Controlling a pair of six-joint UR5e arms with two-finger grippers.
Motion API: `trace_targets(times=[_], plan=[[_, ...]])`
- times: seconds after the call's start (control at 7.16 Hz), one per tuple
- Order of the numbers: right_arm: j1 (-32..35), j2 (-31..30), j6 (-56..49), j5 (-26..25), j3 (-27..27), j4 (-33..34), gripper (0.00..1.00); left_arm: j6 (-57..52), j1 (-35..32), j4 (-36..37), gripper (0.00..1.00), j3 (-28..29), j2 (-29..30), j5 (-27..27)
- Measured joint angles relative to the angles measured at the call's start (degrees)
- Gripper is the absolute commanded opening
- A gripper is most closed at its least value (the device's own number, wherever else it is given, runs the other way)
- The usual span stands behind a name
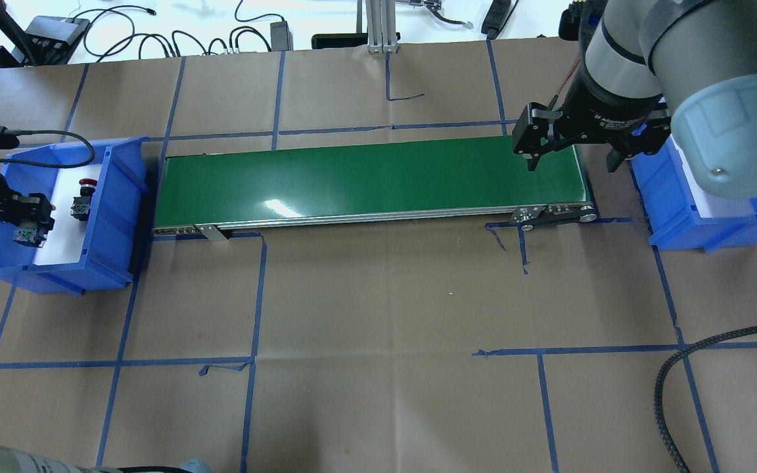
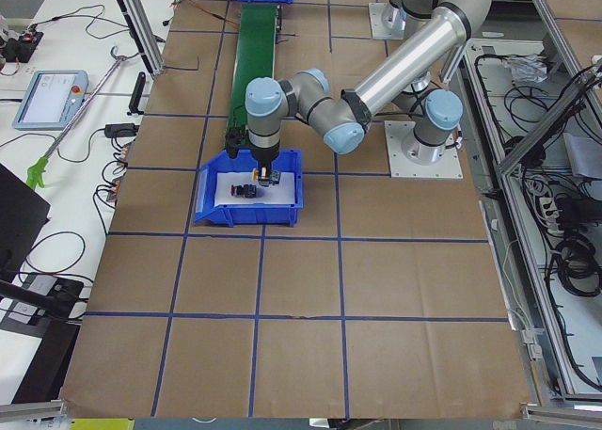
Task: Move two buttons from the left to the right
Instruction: 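Lift the yellow button and carry it over the green conveyor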
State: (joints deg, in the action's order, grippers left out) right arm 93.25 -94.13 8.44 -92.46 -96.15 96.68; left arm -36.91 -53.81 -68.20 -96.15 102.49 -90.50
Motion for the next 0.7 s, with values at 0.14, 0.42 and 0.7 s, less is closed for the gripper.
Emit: trace_targets(times=[0.14, 0.42, 0.7], plan=[[0.0, 0.0, 0.0, 0.0, 0.0, 0.0, 1.00, 1.7, -0.5, -5.3, 0.00, 4.1, -0.2, 0.1], [0.0, 0.0, 0.0, 0.0, 0.0, 0.0, 1.00, 8.4, -5.5, -10.3, 0.01, 10.0, 0.5, 0.2], [0.0, 0.0, 0.0, 0.0, 0.0, 0.0, 1.00, 20.6, -14.7, -10.7, 0.01, 12.3, 1.3, 0.0]])
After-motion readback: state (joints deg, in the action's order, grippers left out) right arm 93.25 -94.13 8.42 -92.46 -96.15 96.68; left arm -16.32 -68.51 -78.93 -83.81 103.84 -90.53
